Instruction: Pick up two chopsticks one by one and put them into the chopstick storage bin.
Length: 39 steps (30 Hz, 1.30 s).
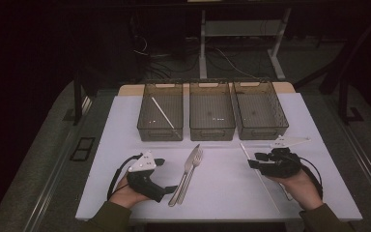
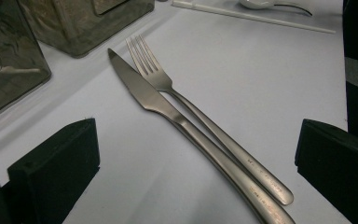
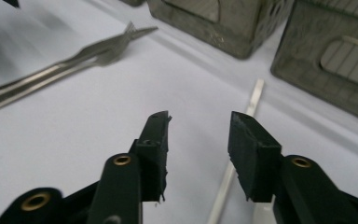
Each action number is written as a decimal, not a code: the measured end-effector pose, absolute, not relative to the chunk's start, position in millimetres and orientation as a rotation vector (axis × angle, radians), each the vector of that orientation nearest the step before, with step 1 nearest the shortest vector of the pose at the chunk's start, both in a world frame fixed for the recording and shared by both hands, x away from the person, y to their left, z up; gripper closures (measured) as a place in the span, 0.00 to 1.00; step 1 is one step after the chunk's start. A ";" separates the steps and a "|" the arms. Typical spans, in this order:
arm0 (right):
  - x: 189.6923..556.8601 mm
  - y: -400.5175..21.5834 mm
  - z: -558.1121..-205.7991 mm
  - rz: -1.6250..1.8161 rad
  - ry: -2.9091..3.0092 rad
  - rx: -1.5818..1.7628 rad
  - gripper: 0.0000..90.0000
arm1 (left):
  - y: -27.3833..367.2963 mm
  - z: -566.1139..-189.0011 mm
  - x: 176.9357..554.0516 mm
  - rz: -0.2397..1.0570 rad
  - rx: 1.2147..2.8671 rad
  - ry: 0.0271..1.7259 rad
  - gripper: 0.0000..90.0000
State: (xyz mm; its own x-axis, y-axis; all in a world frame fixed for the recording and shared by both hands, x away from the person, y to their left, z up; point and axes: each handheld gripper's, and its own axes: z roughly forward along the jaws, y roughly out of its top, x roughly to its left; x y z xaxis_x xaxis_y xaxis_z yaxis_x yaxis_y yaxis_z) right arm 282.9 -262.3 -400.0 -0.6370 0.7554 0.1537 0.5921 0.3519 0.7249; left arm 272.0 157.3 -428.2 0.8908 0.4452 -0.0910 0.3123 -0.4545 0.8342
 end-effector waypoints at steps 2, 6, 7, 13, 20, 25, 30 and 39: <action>284.3 -262.6 -403.9 1.129 2.406 1.235 0.69 | 157.3 -428.0 272.1 0.173 2.082 0.543 0.00; 288.2 -261.0 -413.2 1.061 2.414 1.248 0.76 | 157.0 -427.8 271.9 0.173 2.080 0.546 0.00; 288.9 -260.3 -415.8 1.045 2.420 1.251 0.77 | 157.0 -427.8 271.8 0.173 2.081 0.545 0.00; 295.1 -257.4 -428.0 0.941 2.424 1.262 0.83 | 156.8 -427.9 271.9 0.173 2.088 0.543 0.00; 301.2 -257.5 -436.1 0.899 2.428 1.289 0.85 | 156.4 -428.3 271.8 0.167 2.088 0.548 0.00; 303.0 -256.0 -439.9 0.883 2.432 1.301 0.87 | 156.0 -428.8 272.0 0.165 2.089 0.547 0.00; 303.2 -254.9 -442.2 0.868 2.433 1.298 0.89 | 156.1 -428.8 272.2 0.167 2.092 0.546 0.00; 302.2 -254.9 -442.0 0.896 2.452 1.302 0.90 | 156.2 -428.7 272.5 0.167 2.092 0.539 0.00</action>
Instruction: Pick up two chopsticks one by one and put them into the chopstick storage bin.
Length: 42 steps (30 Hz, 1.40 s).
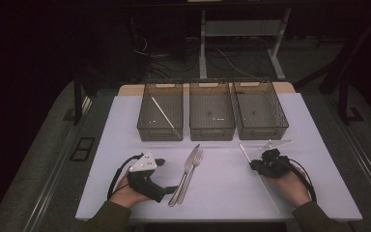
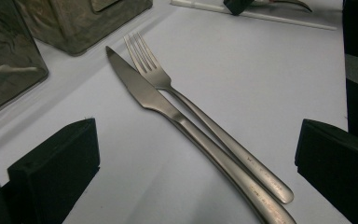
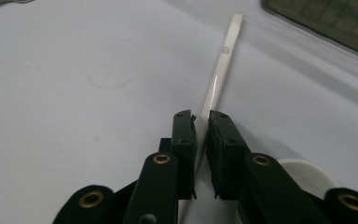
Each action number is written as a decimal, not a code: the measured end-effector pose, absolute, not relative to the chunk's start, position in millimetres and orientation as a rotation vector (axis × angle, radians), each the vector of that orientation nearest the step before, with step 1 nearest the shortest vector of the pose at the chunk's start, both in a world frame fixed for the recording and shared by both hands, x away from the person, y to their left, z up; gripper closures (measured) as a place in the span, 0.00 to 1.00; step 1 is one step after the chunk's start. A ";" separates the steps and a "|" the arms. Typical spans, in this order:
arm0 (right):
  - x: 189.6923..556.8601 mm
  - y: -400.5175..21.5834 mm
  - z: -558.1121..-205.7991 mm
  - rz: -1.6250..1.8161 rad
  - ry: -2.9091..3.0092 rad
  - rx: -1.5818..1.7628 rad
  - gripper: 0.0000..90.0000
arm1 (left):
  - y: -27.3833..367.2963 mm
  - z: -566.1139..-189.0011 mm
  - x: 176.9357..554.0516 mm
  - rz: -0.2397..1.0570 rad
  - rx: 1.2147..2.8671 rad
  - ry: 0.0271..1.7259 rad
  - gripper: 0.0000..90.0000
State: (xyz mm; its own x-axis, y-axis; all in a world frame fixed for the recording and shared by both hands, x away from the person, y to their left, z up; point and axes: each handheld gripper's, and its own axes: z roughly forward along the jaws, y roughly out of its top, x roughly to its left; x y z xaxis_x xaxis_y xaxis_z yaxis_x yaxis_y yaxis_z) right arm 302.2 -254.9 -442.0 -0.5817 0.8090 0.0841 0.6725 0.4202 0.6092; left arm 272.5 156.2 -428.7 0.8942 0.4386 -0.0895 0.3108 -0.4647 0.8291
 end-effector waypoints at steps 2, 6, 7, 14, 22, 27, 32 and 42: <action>301.2 -253.5 -441.9 0.896 2.462 1.287 0.90 | 156.2 -428.7 272.5 0.167 2.093 0.536 0.00; 299.4 -250.8 -441.3 0.903 2.487 1.275 0.90 | 155.9 -428.6 272.2 0.165 2.088 0.538 0.00; 299.3 -250.4 -441.5 0.914 2.500 1.263 0.90 | 156.0 -428.6 272.2 0.164 2.088 0.539 0.00; 293.9 -241.6 -441.1 0.938 2.578 1.160 0.91 | 156.1 -428.1 271.8 0.164 2.091 0.538 0.00; 288.9 -233.3 -440.9 0.956 2.629 1.087 0.91 | 156.3 -428.0 271.7 0.164 2.088 0.539 0.00; 277.1 -239.0 -430.5 0.999 2.563 1.128 0.85 | 157.3 -427.7 271.8 0.166 2.083 0.548 0.00; 260.8 -245.4 -431.9 0.973 2.519 1.175 0.86 | 157.0 -427.6 271.5 0.166 2.081 0.548 0.00; 245.5 -237.5 -445.0 0.909 2.452 1.202 0.93 | 156.4 -427.9 271.5 0.168 2.086 0.548 0.00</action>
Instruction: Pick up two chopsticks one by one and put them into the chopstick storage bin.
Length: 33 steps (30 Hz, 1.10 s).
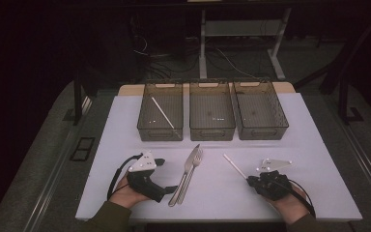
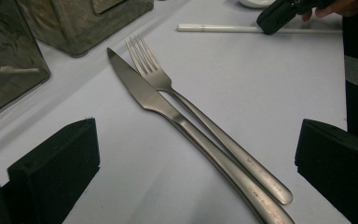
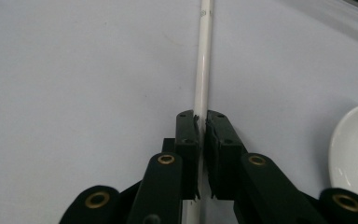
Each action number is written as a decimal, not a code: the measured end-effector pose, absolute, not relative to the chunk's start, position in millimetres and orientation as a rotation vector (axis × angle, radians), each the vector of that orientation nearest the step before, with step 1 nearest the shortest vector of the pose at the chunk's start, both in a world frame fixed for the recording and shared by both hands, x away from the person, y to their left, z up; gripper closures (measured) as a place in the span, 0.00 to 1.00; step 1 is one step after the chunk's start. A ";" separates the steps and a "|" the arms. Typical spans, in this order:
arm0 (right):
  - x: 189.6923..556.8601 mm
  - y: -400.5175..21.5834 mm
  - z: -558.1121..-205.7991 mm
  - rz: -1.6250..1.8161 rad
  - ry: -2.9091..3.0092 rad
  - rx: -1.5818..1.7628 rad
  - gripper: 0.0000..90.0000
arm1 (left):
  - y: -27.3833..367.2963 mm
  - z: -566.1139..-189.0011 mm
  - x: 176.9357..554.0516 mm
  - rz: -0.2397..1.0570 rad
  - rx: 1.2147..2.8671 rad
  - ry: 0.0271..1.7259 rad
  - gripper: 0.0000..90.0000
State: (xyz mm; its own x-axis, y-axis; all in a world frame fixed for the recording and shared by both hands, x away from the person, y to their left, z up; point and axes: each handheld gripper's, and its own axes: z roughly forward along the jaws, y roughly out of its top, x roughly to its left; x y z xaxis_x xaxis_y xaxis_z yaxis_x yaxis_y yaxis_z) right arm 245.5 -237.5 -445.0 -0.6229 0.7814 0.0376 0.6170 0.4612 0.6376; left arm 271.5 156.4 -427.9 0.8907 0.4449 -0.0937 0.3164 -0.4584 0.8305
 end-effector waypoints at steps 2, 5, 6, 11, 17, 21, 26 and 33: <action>244.8 -236.1 -444.8 0.899 2.448 1.193 0.93 | 156.2 -427.5 271.2 0.168 2.089 0.544 0.00; 245.1 -235.6 -444.1 0.893 2.452 1.181 0.94 | 156.5 -427.2 271.2 0.169 2.088 0.543 0.00; 245.7 -236.0 -443.6 0.895 2.458 1.181 0.94 | 156.5 -427.2 271.3 0.170 2.085 0.544 0.00; 246.7 -235.9 -441.8 0.923 2.477 1.164 0.94 | 156.7 -427.2 271.4 0.169 2.082 0.544 0.00; 248.9 -244.1 -435.2 0.983 2.454 1.192 0.94 | 156.8 -427.0 271.4 0.170 2.082 0.543 0.00; 250.6 -250.1 -427.8 1.018 2.433 1.195 0.94 | 156.7 -427.2 271.7 0.170 2.085 0.543 0.00; 252.8 -253.5 -420.7 1.054 2.421 1.209 0.94 | 156.5 -427.4 271.6 0.169 2.085 0.545 0.00; 260.0 -250.2 -408.4 1.098 2.437 1.182 0.94 | 156.2 -427.9 271.8 0.169 2.087 0.547 0.00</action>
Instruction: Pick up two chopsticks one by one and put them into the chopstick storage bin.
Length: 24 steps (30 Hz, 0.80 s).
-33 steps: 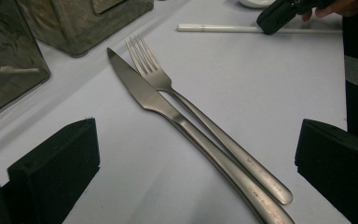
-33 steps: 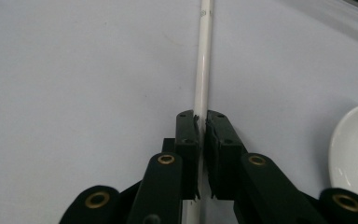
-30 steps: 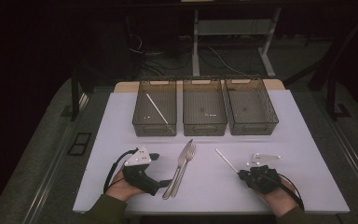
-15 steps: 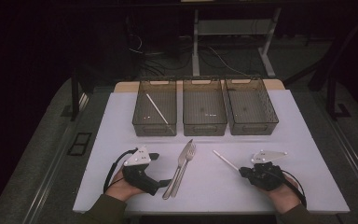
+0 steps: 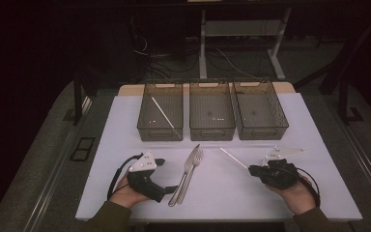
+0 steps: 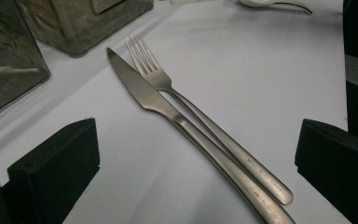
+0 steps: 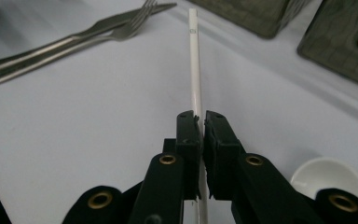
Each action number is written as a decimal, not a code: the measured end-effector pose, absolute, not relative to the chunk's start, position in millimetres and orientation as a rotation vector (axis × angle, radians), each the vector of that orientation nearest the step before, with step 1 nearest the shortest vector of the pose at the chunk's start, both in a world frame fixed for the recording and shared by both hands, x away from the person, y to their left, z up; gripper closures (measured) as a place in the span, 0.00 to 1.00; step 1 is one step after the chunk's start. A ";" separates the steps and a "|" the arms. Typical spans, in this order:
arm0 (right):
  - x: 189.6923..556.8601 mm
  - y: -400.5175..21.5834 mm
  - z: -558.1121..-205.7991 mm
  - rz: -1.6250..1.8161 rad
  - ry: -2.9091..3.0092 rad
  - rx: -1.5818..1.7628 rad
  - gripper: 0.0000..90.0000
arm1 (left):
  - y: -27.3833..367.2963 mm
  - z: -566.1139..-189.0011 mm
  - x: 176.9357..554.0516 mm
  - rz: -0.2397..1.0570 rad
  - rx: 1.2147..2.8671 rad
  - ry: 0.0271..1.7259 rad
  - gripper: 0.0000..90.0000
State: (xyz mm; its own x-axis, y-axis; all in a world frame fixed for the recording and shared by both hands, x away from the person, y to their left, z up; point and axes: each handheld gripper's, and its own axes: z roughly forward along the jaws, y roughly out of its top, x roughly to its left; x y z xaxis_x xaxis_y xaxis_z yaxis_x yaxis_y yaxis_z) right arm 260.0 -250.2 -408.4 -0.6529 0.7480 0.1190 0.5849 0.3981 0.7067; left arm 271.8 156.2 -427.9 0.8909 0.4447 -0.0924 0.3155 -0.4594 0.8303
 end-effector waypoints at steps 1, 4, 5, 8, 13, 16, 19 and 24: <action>261.7 -249.3 -406.6 1.106 2.429 1.169 0.94 | 156.2 -428.0 272.0 0.169 2.087 0.546 0.00; 266.1 -246.7 -400.9 1.124 2.426 1.161 0.94 | 156.1 -428.1 272.2 0.168 2.088 0.545 0.00; 266.8 -245.6 -399.1 1.130 2.424 1.166 0.94 | 156.1 -428.1 272.2 0.168 2.088 0.545 0.00; 271.1 -243.4 -394.6 1.147 2.416 1.151 0.94 | 156.2 -428.1 272.2 0.166 2.085 0.546 0.00; 278.1 -236.9 -385.3 1.180 2.400 1.150 0.94 | 156.0 -428.3 272.5 0.165 2.086 0.543 0.00; 283.8 -232.7 -378.9 1.196 2.396 1.139 0.94 | 155.0 -428.8 273.1 0.165 2.079 0.543 0.00; 290.5 -227.3 -374.3 1.211 2.384 1.122 0.94 | 155.3 -428.4 272.4 0.163 2.081 0.543 0.00; 302.9 -217.5 -368.3 1.226 2.379 1.123 0.94 | 155.3 -429.1 273.0 0.161 2.075 0.549 0.00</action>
State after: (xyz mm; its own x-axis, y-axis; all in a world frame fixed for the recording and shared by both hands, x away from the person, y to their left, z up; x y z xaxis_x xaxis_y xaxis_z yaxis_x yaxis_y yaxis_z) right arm 302.9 -217.5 -368.3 -0.6763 0.7253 0.1285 0.5255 0.3528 0.7742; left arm 273.0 155.3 -429.1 0.8904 0.4436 -0.1017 0.3187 -0.4483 0.8351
